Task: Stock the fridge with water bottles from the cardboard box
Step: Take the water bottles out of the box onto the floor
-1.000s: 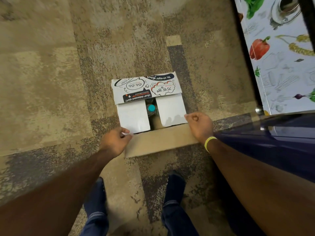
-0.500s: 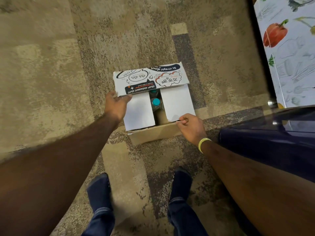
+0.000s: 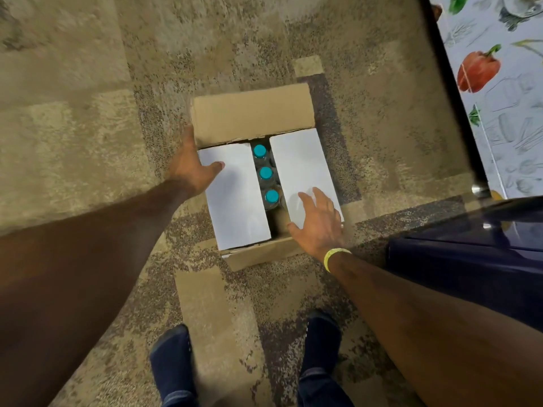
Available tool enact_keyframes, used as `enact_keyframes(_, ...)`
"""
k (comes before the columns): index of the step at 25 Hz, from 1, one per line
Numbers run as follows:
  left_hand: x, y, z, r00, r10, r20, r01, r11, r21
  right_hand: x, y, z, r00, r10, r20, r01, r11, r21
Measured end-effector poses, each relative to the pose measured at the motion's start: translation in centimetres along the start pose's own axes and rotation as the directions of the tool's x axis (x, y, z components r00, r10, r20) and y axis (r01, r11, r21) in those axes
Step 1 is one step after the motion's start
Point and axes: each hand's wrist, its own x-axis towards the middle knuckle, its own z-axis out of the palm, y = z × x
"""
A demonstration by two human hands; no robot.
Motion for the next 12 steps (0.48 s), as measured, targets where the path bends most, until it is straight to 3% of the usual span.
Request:
enact_keyframes(5,-3.0,-0.9,4.5,0.990,-0.092,0.110,0.060,0.961,0.269,1.0,0.0,1.6,0.998,0.021,0.051,-0.016,0.996,-0.091)
enact_keyframes(12,-6.8,1.8,9.9,0.962,-0.266,0.060,0.221,0.890,0.400,1.8,-0.8,2.3,0.997,0.056,0.055,-0.045,0.981,-0.187)
